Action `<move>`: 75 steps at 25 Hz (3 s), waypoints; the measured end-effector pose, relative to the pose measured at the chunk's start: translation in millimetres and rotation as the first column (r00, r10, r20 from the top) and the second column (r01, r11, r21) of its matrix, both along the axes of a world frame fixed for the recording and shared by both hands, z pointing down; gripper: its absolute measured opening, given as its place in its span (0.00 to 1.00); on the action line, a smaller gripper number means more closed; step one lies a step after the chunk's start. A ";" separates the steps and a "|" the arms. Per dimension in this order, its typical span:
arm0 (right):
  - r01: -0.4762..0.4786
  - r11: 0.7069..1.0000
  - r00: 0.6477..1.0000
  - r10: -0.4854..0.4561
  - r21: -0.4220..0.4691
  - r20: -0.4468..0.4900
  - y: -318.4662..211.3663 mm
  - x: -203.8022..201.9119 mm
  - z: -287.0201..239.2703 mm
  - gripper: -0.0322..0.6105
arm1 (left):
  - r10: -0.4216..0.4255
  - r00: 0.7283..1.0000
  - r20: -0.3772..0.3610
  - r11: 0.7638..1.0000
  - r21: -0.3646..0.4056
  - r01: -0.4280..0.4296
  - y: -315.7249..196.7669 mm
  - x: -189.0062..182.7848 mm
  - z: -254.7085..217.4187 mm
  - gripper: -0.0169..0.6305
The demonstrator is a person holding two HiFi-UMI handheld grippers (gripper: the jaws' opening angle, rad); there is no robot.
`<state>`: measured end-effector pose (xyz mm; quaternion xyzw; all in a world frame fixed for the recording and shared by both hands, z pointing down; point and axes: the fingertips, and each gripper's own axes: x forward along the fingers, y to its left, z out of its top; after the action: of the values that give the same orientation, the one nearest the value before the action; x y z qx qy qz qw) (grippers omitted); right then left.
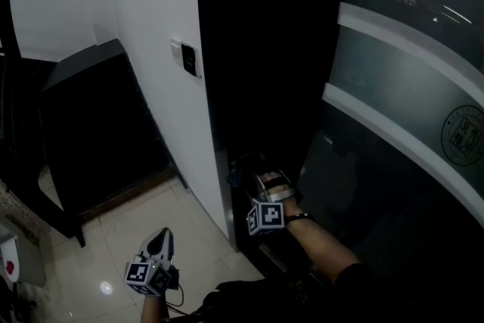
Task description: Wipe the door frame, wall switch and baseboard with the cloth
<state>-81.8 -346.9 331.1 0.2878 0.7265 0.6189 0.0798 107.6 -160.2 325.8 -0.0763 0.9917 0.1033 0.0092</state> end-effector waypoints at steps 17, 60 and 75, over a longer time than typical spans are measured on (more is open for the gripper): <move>0.022 0.998 0.992 -0.015 0.053 -0.126 -1.3 2.2 78.6 0.20 | -0.029 0.999 -0.016 1.000 -0.003 0.029 5.2 -3.5 -0.1 0.03; -0.068 0.957 0.887 0.188 -0.283 0.422 -76.8 -55.4 -332.1 0.20 | 0.085 0.995 0.056 0.994 0.058 -0.088 -32.5 -27.7 -19.0 0.03; -0.082 0.967 0.893 0.178 -0.240 0.414 -71.5 -69.6 -295.7 0.20 | 0.056 0.998 0.025 0.997 0.042 -0.058 -32.1 -18.7 -11.7 0.03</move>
<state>-151.4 -418.4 35.3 0.0836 0.7712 0.5885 0.2280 88.9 -192.3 314.1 -0.1055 0.9865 0.1236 0.0199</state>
